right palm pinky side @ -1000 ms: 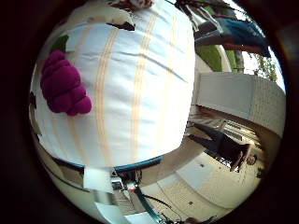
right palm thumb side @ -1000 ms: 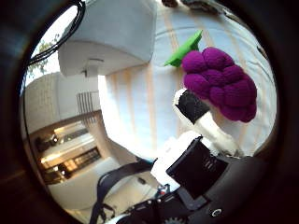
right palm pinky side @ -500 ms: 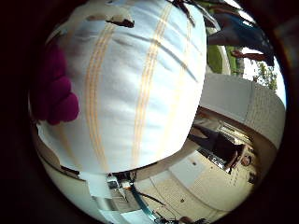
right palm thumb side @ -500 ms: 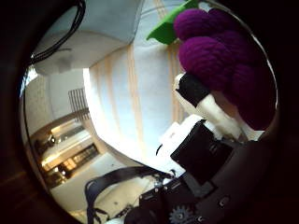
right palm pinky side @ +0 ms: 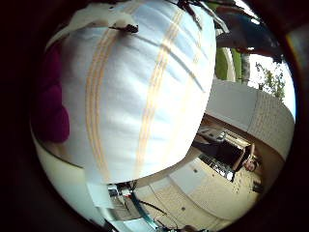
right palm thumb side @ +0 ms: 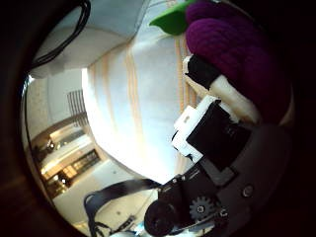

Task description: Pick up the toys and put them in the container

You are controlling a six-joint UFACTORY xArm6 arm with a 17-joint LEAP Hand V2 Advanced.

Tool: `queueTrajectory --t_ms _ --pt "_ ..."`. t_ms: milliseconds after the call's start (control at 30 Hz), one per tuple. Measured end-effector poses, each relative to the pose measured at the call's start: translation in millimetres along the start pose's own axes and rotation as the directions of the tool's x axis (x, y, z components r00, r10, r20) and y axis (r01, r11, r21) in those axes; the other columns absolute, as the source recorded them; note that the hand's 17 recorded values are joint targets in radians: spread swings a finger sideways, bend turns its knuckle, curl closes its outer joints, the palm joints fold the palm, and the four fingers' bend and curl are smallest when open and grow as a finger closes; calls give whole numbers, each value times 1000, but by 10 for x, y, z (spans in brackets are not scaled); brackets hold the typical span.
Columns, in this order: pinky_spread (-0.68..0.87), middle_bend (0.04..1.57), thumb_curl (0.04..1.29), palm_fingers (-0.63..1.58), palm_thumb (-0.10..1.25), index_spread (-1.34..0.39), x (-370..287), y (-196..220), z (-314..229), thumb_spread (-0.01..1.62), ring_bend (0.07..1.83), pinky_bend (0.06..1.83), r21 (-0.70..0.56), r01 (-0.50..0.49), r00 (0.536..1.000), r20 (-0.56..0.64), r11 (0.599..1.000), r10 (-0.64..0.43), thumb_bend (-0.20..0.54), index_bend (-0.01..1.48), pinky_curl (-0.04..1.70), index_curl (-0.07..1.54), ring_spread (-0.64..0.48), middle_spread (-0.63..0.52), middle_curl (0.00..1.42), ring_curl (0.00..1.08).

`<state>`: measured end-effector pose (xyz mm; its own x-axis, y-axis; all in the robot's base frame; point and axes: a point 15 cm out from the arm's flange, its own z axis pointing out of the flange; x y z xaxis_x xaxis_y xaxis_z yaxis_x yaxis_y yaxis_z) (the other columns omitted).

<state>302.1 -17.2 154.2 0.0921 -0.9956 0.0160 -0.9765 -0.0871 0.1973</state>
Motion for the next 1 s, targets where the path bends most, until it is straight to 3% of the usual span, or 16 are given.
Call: queueTrajectory --t_ms 167,300,667,1000 --pt "306 961 531 1096 996 -589 145 -28 -392 1072 1249 1312 89 -38 999 -1 995 38 10 372 380 316 -36 -225 889 690" --pt "259 1009 576 1025 1001 -691 161 43 -724 1068 1300 1409 61 -42 999 9 997 42 -10 496 448 380 -65 -240 954 729" --pt "170 1151 665 836 968 -882 159 112 -2166 1066 1442 1559 102 -31 999 10 994 30 -16 691 603 623 -102 -256 1078 807" --pt "135 1256 719 717 971 -964 -486 -300 -3082 1086 1547 1627 219 57 990 115 974 -84 -13 733 714 889 -108 -252 1116 831"
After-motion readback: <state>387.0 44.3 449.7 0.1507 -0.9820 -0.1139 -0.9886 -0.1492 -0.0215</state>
